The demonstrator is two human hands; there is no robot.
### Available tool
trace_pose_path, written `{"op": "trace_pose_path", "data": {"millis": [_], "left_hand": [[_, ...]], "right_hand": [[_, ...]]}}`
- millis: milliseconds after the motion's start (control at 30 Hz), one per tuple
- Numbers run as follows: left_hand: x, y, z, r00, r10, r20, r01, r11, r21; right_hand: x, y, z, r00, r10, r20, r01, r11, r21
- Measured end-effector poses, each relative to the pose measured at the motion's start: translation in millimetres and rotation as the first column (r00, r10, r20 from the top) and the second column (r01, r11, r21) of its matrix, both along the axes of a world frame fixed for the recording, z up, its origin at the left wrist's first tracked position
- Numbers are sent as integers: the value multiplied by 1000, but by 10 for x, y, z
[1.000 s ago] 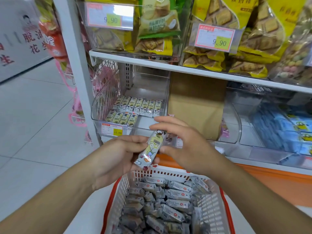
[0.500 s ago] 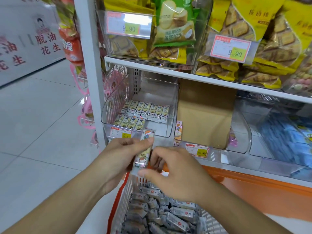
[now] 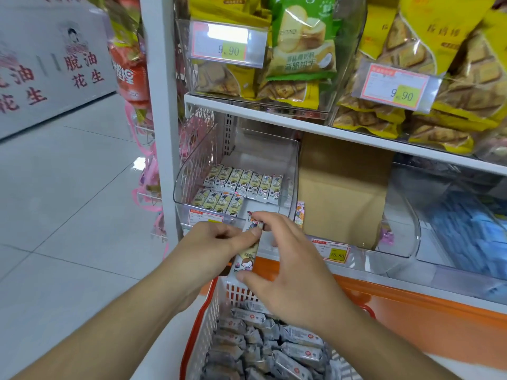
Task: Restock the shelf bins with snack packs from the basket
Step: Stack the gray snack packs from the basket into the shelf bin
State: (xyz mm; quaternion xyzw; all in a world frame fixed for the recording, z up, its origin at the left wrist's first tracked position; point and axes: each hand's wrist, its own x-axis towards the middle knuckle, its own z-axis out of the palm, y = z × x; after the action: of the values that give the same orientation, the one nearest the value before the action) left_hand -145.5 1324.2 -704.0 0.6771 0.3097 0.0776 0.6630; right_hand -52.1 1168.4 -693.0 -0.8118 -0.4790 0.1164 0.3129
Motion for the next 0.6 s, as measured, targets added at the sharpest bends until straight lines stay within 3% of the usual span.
{"op": "trace_pose_path", "data": {"millis": [100, 167, 233, 300, 367, 600], "left_hand": [[51, 145, 37, 999, -14, 37, 14, 1000, -4], [65, 303, 39, 999, 49, 20, -53, 965, 255], [39, 480, 11, 996, 65, -65, -11, 793, 609], [25, 644, -77, 990, 25, -137, 92, 616, 783], [19, 740, -158, 978, -3, -206, 173, 561, 809], [61, 828, -219, 975, 18, -222, 170, 586, 792]], "right_hand": [[113, 119, 61, 996, -90, -24, 90, 995, 40], [262, 305, 104, 988, -153, -19, 154, 986, 71], [455, 577, 104, 978, -206, -22, 207, 974, 96], [643, 873, 71, 970, -240, -39, 243, 966, 89], [792, 1126, 0, 967, -253, -40, 254, 966, 40], [1131, 1475, -435, 942, -335, -30, 318, 917, -240]]}}
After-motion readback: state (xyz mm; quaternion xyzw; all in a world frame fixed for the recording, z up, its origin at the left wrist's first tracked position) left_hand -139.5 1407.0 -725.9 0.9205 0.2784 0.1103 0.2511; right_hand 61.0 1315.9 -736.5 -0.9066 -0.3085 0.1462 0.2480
